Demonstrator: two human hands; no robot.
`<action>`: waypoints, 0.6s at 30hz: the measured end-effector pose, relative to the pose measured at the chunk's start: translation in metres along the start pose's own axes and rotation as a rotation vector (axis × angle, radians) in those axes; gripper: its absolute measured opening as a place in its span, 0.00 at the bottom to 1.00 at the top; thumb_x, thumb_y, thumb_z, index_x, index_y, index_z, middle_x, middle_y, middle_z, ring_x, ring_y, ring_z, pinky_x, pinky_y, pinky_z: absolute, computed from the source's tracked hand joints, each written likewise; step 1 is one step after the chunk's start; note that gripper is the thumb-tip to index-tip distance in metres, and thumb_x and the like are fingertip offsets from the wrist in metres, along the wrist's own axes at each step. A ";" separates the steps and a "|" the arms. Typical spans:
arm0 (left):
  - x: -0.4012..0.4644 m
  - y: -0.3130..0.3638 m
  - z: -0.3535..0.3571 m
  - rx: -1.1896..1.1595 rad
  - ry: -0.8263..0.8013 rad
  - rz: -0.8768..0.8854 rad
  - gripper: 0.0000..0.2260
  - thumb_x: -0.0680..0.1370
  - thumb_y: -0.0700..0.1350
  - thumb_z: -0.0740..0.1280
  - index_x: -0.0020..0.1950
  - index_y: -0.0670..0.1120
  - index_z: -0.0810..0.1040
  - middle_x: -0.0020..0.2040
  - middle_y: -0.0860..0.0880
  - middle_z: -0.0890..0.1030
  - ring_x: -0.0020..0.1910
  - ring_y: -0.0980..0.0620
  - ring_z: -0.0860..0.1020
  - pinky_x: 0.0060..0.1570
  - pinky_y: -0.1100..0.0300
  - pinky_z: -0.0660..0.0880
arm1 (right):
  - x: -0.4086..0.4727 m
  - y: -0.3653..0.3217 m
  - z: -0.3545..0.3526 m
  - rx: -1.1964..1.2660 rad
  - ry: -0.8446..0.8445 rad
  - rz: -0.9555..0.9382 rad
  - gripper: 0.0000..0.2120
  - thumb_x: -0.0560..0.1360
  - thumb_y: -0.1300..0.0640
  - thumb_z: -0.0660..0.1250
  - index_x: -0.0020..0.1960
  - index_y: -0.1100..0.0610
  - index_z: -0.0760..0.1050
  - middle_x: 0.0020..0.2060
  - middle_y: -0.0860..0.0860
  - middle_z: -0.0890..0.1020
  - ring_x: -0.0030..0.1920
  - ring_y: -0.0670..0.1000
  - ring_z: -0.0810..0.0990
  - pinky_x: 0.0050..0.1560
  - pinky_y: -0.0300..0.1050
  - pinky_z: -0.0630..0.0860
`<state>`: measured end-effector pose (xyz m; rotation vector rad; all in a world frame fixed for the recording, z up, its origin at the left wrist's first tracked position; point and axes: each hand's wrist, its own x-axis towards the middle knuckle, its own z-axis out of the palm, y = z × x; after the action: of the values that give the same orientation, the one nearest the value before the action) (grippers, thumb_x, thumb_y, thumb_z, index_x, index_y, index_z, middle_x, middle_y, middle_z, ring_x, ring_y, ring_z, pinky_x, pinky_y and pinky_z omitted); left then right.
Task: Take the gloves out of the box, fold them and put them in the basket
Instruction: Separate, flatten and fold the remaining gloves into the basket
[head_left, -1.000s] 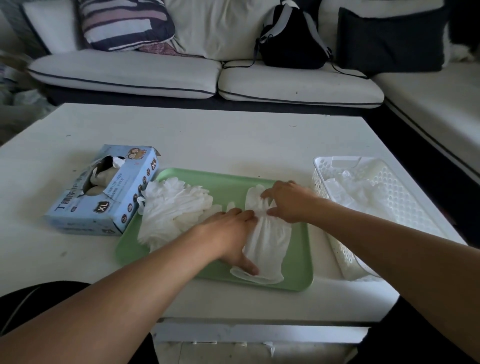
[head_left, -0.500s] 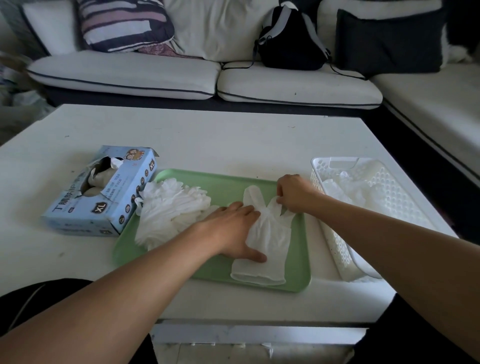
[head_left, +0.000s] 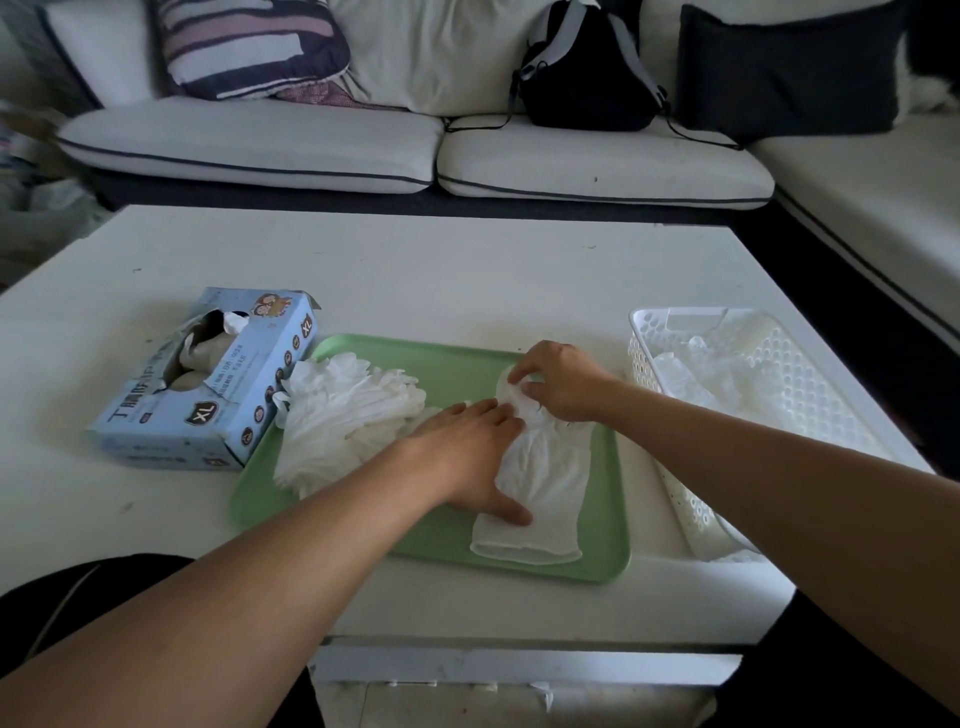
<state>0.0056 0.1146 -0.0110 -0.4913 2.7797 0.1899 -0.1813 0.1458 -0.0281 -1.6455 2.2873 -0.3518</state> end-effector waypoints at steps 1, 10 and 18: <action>0.000 -0.001 0.001 0.000 -0.004 -0.005 0.48 0.70 0.71 0.71 0.81 0.49 0.58 0.82 0.48 0.57 0.80 0.48 0.56 0.78 0.50 0.56 | -0.001 -0.001 -0.001 -0.012 -0.009 0.003 0.11 0.79 0.57 0.65 0.59 0.52 0.82 0.60 0.51 0.80 0.59 0.53 0.79 0.60 0.50 0.77; 0.001 0.001 0.002 0.017 -0.007 -0.055 0.46 0.69 0.72 0.70 0.78 0.48 0.61 0.77 0.46 0.64 0.76 0.45 0.62 0.73 0.50 0.62 | 0.000 0.005 -0.006 -0.151 -0.008 0.057 0.10 0.78 0.60 0.61 0.47 0.63 0.80 0.46 0.57 0.81 0.49 0.58 0.80 0.51 0.50 0.79; 0.001 -0.004 -0.005 -0.031 -0.016 -0.045 0.48 0.69 0.72 0.70 0.80 0.48 0.59 0.79 0.48 0.60 0.78 0.47 0.59 0.75 0.48 0.61 | -0.011 0.007 -0.040 -0.308 -0.063 0.153 0.11 0.71 0.62 0.73 0.53 0.59 0.80 0.48 0.55 0.83 0.43 0.54 0.82 0.46 0.46 0.81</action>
<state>0.0052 0.1095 -0.0068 -0.5570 2.7507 0.2253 -0.1994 0.1592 0.0077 -1.5734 2.4962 0.0917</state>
